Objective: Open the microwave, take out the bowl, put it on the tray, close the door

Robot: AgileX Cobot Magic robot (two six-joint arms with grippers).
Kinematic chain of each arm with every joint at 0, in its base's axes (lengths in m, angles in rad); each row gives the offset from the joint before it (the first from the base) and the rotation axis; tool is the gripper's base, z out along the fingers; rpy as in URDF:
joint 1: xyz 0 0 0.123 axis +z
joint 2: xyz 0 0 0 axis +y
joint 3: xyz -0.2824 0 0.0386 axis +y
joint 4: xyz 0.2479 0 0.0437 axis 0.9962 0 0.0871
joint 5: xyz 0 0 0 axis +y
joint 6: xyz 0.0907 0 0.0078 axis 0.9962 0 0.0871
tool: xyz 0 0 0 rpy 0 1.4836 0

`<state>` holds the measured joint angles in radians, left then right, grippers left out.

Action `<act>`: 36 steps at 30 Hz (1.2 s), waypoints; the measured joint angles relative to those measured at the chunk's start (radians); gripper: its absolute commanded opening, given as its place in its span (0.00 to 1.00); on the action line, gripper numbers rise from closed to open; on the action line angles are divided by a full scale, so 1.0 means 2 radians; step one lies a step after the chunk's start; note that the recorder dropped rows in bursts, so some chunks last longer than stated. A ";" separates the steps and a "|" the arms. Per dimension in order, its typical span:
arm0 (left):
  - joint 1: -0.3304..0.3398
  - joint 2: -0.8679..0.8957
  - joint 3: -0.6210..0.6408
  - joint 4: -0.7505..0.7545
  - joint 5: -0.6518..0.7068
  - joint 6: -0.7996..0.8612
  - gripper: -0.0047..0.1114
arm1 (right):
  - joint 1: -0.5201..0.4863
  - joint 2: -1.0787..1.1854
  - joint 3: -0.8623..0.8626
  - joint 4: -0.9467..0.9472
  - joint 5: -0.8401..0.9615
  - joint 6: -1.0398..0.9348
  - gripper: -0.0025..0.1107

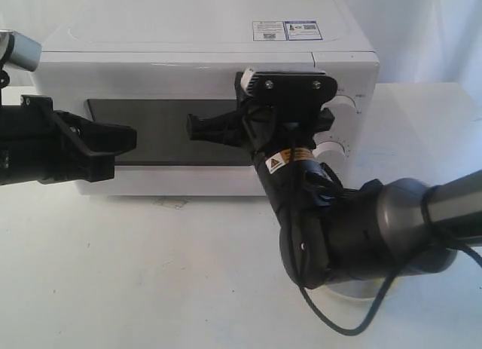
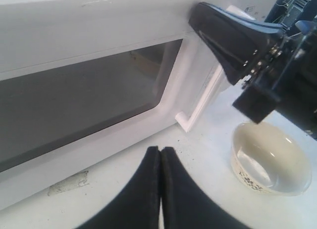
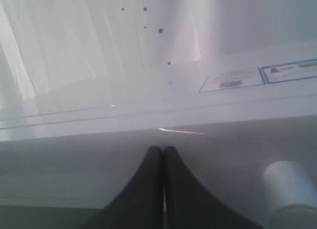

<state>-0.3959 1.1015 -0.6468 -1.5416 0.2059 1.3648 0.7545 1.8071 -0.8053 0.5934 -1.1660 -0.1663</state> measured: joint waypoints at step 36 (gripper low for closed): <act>0.000 0.000 0.000 -0.001 -0.018 0.000 0.04 | 0.115 -0.364 0.193 -0.009 0.371 -0.120 0.02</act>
<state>-0.3959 1.1015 -0.6461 -1.5431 0.1709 1.3648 0.9836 1.0793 -0.4193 0.5759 -0.4243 -0.4073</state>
